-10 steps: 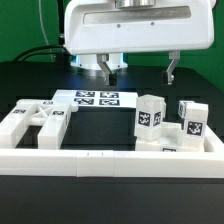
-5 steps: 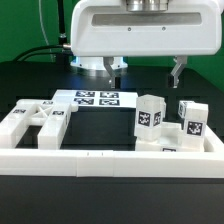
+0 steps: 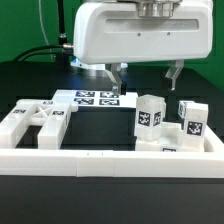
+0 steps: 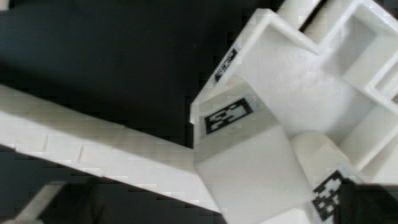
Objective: Assemble chair
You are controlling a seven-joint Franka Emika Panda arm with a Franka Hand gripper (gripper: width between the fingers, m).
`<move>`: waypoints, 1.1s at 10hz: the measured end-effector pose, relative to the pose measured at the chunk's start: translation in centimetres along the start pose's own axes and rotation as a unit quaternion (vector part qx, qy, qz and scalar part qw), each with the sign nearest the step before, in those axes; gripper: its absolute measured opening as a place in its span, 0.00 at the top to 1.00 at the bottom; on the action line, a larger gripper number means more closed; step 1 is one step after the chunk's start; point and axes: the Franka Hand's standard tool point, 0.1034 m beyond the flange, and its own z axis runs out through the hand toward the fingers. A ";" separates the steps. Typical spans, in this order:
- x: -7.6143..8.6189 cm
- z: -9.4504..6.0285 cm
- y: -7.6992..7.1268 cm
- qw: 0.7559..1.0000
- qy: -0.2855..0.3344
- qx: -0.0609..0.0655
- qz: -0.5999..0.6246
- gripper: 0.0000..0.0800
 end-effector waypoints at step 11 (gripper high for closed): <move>0.0 2.4 -0.7 0.986 -0.009 -0.009 -0.165 0.33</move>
Offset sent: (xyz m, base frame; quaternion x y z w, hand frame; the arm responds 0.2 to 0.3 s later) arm 0.0079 0.0104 -0.0099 -0.0072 0.0154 -0.2266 0.9738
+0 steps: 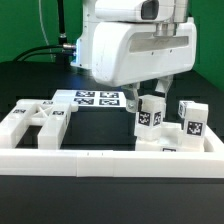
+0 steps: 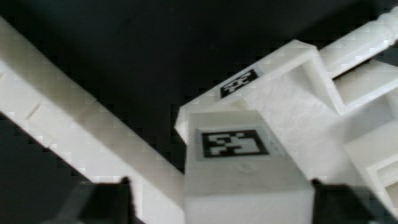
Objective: Assemble chair
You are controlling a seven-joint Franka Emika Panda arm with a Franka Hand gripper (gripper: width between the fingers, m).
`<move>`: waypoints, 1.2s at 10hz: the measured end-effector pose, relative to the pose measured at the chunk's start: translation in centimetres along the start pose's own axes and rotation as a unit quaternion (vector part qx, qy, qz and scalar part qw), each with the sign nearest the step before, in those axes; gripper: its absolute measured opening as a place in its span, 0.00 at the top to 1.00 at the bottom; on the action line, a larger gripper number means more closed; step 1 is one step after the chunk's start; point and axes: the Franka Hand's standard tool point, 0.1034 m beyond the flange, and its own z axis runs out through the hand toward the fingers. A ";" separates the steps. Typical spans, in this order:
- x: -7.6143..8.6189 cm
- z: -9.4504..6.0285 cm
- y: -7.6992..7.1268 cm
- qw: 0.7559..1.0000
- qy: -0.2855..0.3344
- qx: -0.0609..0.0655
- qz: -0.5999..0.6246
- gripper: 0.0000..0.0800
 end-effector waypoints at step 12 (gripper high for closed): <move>0.6 0.1 -0.7 0.916 0.005 0.008 0.402 0.64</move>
Offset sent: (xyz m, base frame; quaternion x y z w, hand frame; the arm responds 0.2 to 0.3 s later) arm 0.0000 0.0000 0.0000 0.0000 0.0000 0.0000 1.0000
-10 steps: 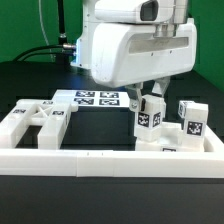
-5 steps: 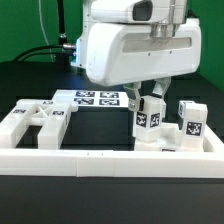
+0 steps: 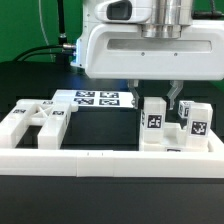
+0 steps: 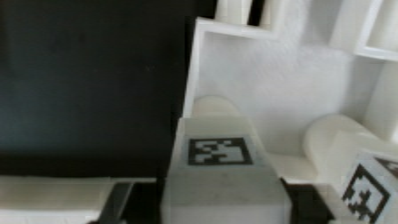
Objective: Assemble chair
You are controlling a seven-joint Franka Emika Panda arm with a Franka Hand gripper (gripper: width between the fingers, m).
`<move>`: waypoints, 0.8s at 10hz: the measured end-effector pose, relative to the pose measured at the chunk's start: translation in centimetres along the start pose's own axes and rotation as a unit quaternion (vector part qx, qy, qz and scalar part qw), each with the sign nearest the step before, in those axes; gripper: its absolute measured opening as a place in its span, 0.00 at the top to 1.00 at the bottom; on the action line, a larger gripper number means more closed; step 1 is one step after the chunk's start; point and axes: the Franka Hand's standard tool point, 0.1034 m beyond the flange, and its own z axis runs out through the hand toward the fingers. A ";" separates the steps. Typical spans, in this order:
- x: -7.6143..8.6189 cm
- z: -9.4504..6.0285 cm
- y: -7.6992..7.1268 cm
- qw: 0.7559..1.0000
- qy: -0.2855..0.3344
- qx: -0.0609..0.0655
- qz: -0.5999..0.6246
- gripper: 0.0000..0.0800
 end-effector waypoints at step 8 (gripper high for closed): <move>0.2 0.2 -0.9 0.902 -0.001 0.040 0.429 0.64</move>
Offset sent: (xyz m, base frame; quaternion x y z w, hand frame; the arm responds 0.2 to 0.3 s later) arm -0.0001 0.0018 -0.0042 0.0407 0.0057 0.2852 0.9576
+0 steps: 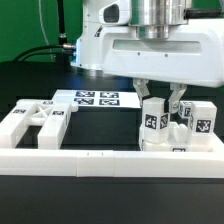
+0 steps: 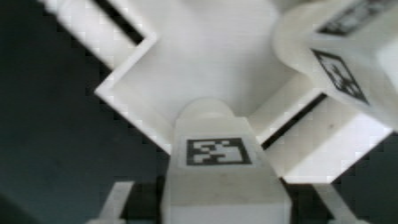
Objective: Assemble chair
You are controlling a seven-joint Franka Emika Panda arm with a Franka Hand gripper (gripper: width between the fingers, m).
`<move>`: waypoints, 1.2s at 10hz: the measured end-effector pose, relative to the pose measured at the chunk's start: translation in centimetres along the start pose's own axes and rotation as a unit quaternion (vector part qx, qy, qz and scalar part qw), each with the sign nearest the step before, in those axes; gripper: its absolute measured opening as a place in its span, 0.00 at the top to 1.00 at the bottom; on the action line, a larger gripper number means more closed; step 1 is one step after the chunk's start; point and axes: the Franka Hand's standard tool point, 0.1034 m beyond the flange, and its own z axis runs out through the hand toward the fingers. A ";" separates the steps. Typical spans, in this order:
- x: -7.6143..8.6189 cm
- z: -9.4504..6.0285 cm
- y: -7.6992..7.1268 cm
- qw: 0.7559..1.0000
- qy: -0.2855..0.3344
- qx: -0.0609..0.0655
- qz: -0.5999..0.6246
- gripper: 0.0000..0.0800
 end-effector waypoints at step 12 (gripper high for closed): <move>-0.2 -0.3 -0.5 0.997 -0.006 0.002 -0.079 0.19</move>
Offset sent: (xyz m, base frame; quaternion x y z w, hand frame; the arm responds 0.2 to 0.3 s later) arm 0.0013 0.0036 -0.0016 -0.0168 -0.0250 0.2234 0.9743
